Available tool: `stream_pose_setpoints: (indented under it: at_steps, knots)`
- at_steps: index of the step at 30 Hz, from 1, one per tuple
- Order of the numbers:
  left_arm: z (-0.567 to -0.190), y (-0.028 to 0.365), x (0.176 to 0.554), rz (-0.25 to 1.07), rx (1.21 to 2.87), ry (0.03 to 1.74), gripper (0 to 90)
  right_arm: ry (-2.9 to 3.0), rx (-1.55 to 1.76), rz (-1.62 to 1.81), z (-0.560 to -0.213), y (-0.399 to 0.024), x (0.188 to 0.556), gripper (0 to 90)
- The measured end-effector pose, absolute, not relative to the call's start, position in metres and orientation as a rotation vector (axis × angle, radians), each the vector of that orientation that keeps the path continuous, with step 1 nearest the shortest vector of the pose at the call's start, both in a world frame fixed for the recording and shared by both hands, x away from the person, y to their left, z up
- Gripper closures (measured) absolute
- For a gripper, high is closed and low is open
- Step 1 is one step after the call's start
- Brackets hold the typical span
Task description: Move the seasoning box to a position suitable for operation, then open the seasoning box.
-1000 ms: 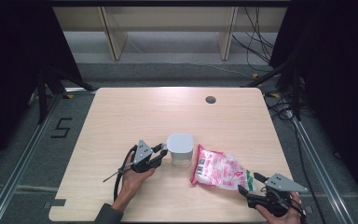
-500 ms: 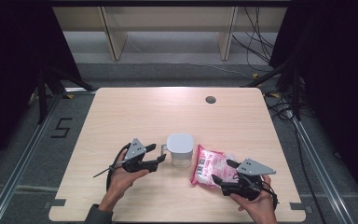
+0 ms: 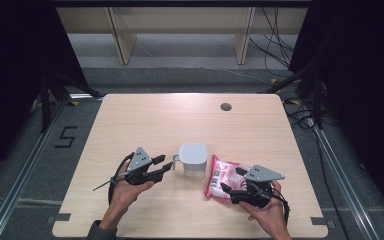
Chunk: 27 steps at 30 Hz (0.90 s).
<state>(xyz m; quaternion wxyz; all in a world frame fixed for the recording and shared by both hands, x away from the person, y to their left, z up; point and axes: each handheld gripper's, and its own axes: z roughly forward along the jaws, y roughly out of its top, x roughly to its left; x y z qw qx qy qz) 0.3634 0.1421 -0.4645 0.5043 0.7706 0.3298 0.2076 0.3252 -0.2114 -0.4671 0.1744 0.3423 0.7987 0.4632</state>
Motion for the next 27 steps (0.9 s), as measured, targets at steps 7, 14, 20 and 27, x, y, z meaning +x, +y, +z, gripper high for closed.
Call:
stream_pose_setpoints:
  at_steps: [7, 14, 20, 27]
  knots:
    - [-0.457, 0.144, 0.361, 0.538, 1.806, 0.792, 83.6, 2.236, 0.991, 1.303, -0.468, -0.212, 0.325, 25.4]
    - [-0.447, 0.139, 0.364, 0.535, 1.780, 0.780, 87.0, 2.232, 0.993, 1.308, -0.468, -0.214, 0.326, 25.5]
    - [-0.443, 0.128, 0.368, 0.502, 1.752, 0.777, 89.3, 2.228, 0.992, 1.306, -0.468, -0.215, 0.326, 25.8]
    - [-0.442, 0.118, 0.376, 0.482, 1.732, 0.768, 89.4, 2.238, 1.025, 1.305, -0.467, -0.213, 0.325, 26.0]
